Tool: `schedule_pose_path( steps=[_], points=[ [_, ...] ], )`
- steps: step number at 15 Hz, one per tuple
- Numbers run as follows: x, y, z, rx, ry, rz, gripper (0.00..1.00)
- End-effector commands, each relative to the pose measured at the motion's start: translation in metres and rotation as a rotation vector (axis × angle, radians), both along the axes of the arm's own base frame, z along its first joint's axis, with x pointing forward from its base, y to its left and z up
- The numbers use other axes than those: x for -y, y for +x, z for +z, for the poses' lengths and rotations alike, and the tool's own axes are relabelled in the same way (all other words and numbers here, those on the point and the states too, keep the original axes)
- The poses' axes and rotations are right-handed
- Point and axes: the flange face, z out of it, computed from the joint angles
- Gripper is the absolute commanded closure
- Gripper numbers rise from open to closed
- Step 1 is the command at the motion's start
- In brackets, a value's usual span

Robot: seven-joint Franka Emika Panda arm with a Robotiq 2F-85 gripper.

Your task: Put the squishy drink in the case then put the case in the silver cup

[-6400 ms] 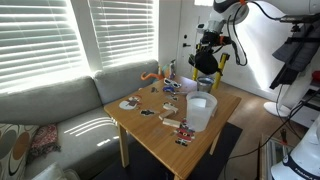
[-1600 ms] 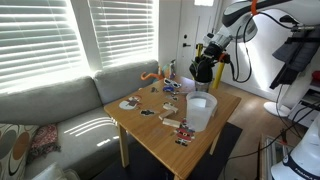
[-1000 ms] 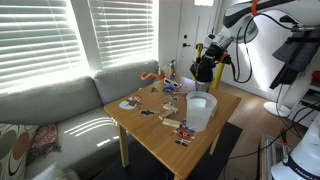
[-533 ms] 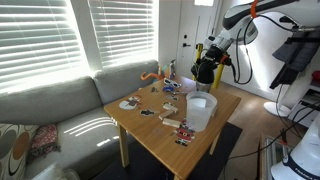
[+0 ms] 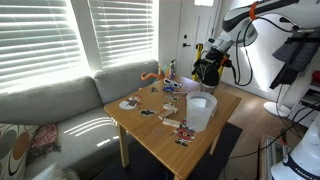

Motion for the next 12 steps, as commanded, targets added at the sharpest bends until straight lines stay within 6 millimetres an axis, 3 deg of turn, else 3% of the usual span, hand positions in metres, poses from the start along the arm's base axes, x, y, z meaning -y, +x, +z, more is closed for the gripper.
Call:
schedule_pose_path(
  steps=[1,2,4,5,9,11,12],
  points=[
    [0.003,-0.0039,-0.0056,0.014,-0.017,-0.001,0.29],
    [0.0037,-0.0039,-0.0055,0.015,-0.017,-0.004,0.25],
    [0.0053,-0.0037,-0.0047,0.018,-0.019,-0.012,0.33],
    [0.0062,-0.0037,-0.0041,0.019,-0.017,-0.015,0.25],
    [0.009,-0.0046,-0.001,0.02,-0.003,-0.019,0.1],
    [0.0098,-0.0047,0.0004,0.02,0.003,-0.021,0.39],
    [0.01,-0.0049,0.0006,0.019,0.006,-0.021,0.42]
  ],
)
